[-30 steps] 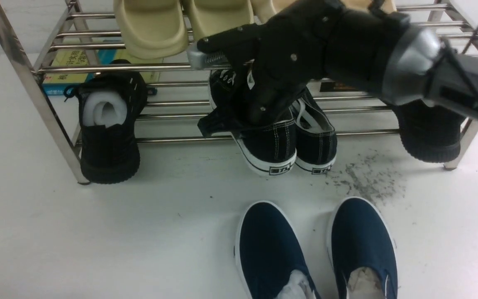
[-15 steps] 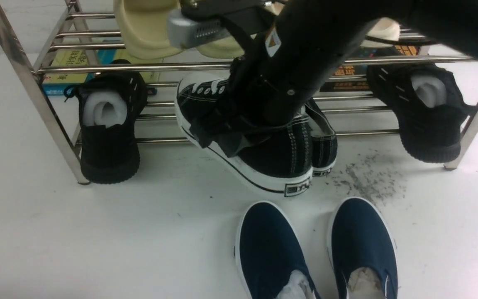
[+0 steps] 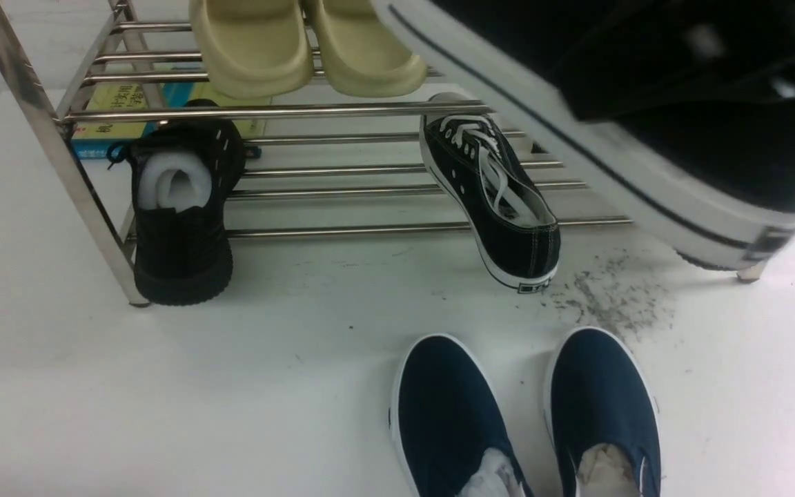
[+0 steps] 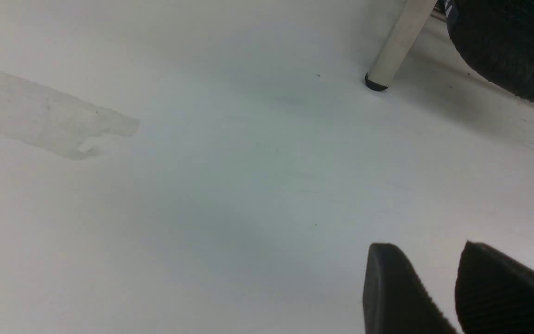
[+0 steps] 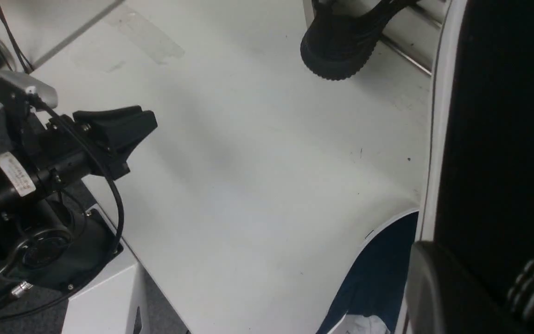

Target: Take the shoes off the shelf with your hand on the white table.

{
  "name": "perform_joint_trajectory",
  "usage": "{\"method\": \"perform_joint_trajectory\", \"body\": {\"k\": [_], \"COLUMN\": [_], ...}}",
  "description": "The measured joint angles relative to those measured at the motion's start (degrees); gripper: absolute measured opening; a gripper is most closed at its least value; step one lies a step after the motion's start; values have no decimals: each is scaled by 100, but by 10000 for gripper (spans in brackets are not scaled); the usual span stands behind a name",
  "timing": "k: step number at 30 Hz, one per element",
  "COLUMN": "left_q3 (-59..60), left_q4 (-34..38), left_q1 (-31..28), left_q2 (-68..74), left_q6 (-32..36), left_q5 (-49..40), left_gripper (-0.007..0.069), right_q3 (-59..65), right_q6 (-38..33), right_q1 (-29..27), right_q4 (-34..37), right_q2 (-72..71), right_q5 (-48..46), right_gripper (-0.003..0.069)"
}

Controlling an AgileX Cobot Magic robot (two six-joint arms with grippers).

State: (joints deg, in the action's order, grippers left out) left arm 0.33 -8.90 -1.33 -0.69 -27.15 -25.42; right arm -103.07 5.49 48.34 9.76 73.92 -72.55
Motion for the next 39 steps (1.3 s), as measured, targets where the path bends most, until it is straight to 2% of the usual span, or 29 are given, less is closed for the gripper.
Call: {"method": "perform_joint_trajectory", "body": {"k": [6,10,14,19,24,26,29,34,39], "left_q3": [0,0,0,0,0,0,0,0,0], "left_q4": [0,0,0,0,0,0,0,0,0], "left_q1": [0,0,0,0,0,0,0,0,0], "left_q2": [0,0,0,0,0,0,0,0,0], "left_q6": [0,0,0,0,0,0,0,0,0], "left_q5": [0,0,0,0,0,0,0,0,0], "left_gripper": [239,239,239,239,239,239,239,239,239], "right_q3": [1756,3283,4475,5883,6509,6542,6552,6552,6552], "right_q6": [715,1921,2837,3534,3836,3906,4345,5122,5483], "right_q1": [5,11,11,11,11,11,11,11,11], "right_q4": [-421,-1148,-1716,-2032,-2237,-2328,-2777,-3242,-3386], "right_q2": [-1442,-2461,-3119,-3202,-2548,-2357,-1689,-1077,-588], "right_q5": [0,0,0,441,1608,1803,2257,2415,2486], "right_gripper": [13,13,13,15,15,15,16,16,20]}}
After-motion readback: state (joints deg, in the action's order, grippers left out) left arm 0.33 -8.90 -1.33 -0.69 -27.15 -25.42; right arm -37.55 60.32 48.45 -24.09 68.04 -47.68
